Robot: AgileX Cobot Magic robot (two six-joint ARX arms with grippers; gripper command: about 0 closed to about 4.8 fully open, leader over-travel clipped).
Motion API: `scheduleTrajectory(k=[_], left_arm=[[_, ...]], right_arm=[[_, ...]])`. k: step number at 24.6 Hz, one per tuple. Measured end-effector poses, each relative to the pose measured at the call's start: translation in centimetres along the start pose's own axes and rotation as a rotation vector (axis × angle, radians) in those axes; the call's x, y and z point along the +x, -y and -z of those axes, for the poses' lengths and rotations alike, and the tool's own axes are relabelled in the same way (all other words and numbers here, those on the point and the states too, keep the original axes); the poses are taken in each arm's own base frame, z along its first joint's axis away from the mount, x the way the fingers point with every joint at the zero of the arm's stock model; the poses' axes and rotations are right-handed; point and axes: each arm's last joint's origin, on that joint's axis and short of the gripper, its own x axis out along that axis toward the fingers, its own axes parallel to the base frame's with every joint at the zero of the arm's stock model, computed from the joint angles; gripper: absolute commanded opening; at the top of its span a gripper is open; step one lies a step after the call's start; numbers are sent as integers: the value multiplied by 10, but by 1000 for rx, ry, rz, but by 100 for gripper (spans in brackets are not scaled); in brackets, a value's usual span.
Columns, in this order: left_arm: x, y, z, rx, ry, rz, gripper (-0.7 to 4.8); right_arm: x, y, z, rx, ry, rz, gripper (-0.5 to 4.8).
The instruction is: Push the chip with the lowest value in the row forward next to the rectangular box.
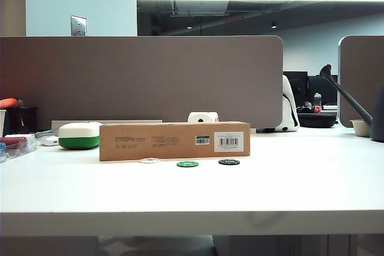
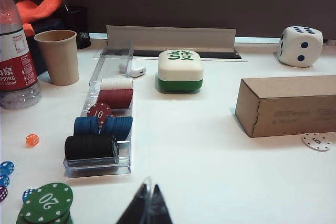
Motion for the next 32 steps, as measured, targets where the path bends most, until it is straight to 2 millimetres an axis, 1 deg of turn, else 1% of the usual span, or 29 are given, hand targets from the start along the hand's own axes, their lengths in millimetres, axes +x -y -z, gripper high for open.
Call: scheduleTrajectory(k=[12, 15, 18, 21, 23, 24, 26, 28, 30, 31, 32], left_arm=[[0, 0, 0, 0, 0, 0, -5], [0, 0, 0, 0, 0, 0, -5], [0, 0, 0, 0, 0, 0, -5], [0, 0, 0, 0, 0, 0, -5], [0, 0, 0, 0, 0, 0, -5], [0, 0, 0, 0, 0, 1, -5], [0, 0, 0, 0, 0, 0, -5], [0, 0, 0, 0, 0, 1, -5], [0, 0, 0, 0, 0, 0, -5], [0, 0, 0, 0, 0, 1, -5], [0, 0, 0, 0, 0, 1, -5]], right_arm=[[1, 2, 1, -18, -1, 21, -1], [8, 7, -2, -5, 12, 71, -1], [18, 19, -10, 30, 43, 159, -1], [34, 42, -24, 84, 84, 306, -1], [40, 57, -29, 95, 85, 349, -1], [45, 66, -28, 92, 79, 362, -1], [52, 88, -22, 73, 67, 397, -1], [56, 115, -15, 91, 87, 386, -1], [56, 132, -9, 117, 122, 390, -1], [53, 148, -2, 143, 157, 392, -1], [51, 155, 1, 153, 178, 388, -1]])
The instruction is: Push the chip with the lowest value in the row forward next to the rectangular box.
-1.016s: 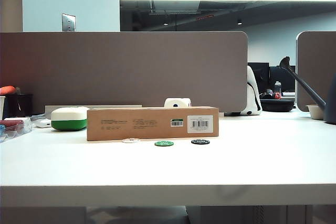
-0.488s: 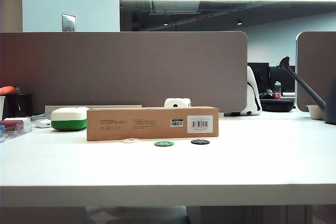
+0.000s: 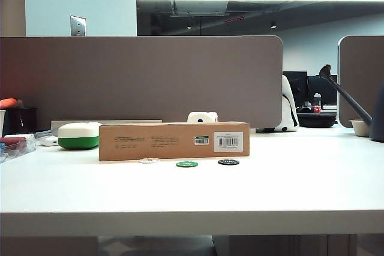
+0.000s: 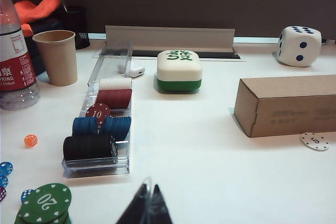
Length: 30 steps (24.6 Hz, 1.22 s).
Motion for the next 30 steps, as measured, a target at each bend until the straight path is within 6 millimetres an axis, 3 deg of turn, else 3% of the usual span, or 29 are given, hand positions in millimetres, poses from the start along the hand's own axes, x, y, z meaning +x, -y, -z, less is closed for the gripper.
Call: scheduleTrajectory(k=[3, 8, 14, 23, 30], left_arm=[[0, 0, 0, 0, 0, -1, -5], [0, 0, 0, 0, 0, 0, -5], [0, 0, 0, 0, 0, 0, -5], [0, 0, 0, 0, 0, 0, -5], [0, 0, 0, 0, 0, 0, -5]], right_arm=[[-3, 28, 14, -1, 71, 2, -1], [-8, 58, 37, 2, 125, 84, -1], [-13, 69, 53, -80, 181, 50, -1], [-18, 66, 51, -296, 211, -16, -1], [-16, 70, 63, -307, 81, 13, -1]])
